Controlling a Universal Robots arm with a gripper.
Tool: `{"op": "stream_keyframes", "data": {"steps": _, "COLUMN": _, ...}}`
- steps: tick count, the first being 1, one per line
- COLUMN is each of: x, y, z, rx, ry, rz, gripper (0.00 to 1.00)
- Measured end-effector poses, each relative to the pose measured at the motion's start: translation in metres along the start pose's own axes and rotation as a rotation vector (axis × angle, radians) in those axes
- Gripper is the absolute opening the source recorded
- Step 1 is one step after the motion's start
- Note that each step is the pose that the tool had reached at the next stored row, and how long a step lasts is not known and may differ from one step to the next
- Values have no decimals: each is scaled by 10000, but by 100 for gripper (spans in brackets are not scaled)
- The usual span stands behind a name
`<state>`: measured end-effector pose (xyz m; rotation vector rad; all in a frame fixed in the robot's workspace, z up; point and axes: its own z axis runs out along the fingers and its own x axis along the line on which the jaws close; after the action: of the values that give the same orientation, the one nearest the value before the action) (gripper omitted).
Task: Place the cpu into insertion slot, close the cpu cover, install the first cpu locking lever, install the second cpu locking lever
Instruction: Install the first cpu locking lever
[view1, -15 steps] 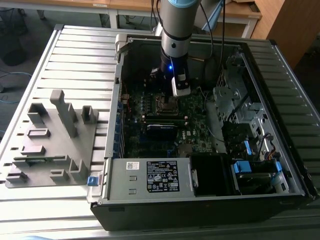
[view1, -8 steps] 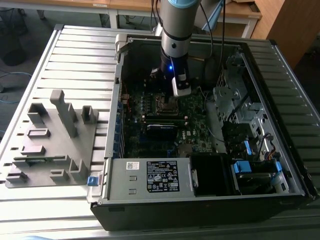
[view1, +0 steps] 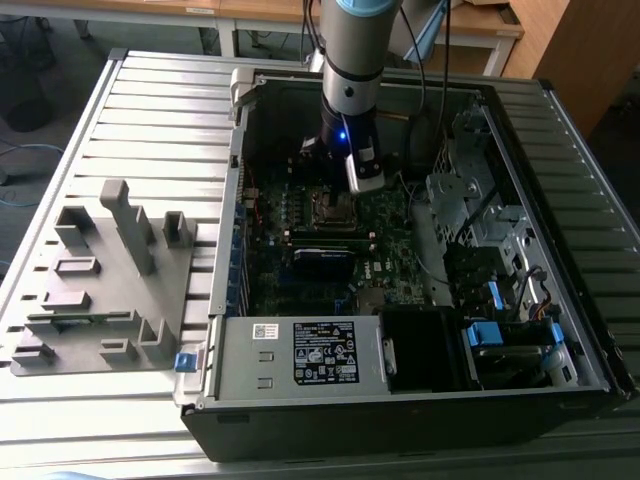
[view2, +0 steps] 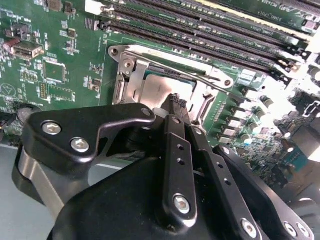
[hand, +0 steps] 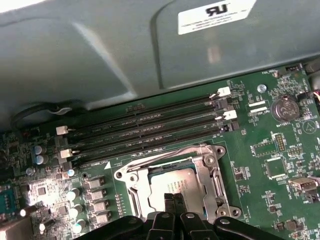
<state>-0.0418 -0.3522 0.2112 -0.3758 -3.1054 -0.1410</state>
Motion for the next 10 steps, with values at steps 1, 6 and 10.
{"op": "stream_keyframes", "data": {"steps": 1, "x": 0, "y": 0, "z": 0, "rx": -1, "ry": -4, "rz": -56, "gripper": 11}}
{"op": "stream_keyframes", "data": {"steps": 6, "x": 0, "y": -1, "z": 11, "rx": -75, "ry": -308, "rz": -296, "gripper": 11}}
{"op": "stream_keyframes", "data": {"steps": 10, "x": -1, "y": -1, "z": 12, "rx": -79, "ry": -321, "rz": -307, "gripper": 11}}
